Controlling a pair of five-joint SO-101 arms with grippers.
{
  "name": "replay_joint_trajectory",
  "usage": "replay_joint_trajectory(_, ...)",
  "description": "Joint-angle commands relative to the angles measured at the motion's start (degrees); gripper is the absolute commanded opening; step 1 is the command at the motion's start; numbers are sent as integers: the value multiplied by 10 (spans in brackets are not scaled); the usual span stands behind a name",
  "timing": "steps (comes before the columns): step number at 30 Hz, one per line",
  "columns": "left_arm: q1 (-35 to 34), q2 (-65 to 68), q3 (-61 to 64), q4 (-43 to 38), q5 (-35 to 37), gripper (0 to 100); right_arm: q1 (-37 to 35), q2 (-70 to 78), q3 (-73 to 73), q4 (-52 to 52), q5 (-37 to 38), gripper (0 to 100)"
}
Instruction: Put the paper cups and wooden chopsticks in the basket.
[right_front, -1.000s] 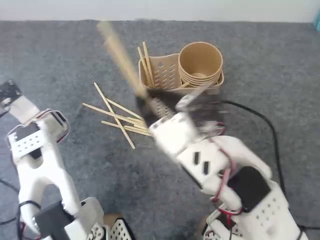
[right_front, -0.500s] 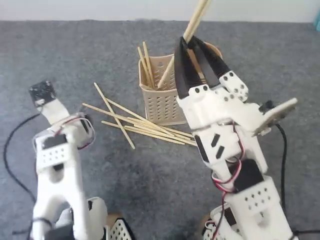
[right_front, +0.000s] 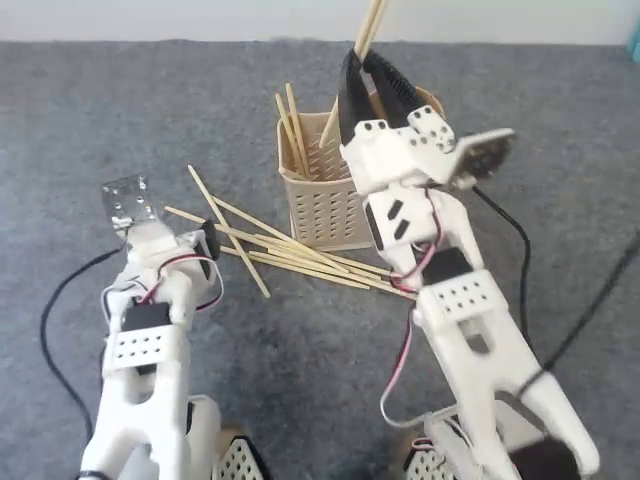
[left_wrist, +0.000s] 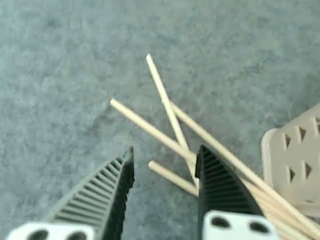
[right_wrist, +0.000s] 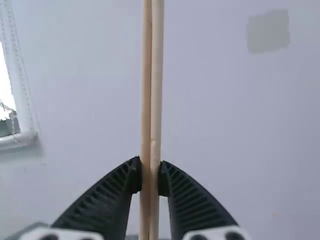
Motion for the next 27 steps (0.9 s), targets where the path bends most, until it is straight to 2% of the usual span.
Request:
replay_joint_trajectory(1, 7, -1, -8, -38, 13, 196, 4, 20, -46, 40, 19, 57)
replay_joint_trajectory(4, 3, 36, -29, -37, 45, 210, 3, 33, -75, 90, 15, 164)
replay_joint_trajectory(6, 2, 69, -45, -37, 50, 231, 2, 30, -84, 102, 7, 201)
replay_joint_trajectory(11, -11, 153, -99, -36, 52, 235, 3, -33, -75, 147, -7, 175)
replay_joint_trajectory(19, -11, 325, -255, 20, 100, 238, 2, -255, -34, 399, -12, 166)
replay_joint_trajectory(22, -11, 396, -335, 54, 113, 237, 3, -353, -2, 469, -53, 165)
replay_joint_trajectory(27, -11, 485, -440, 104, 134, 236, 3, -515, 55, 586, -57, 165)
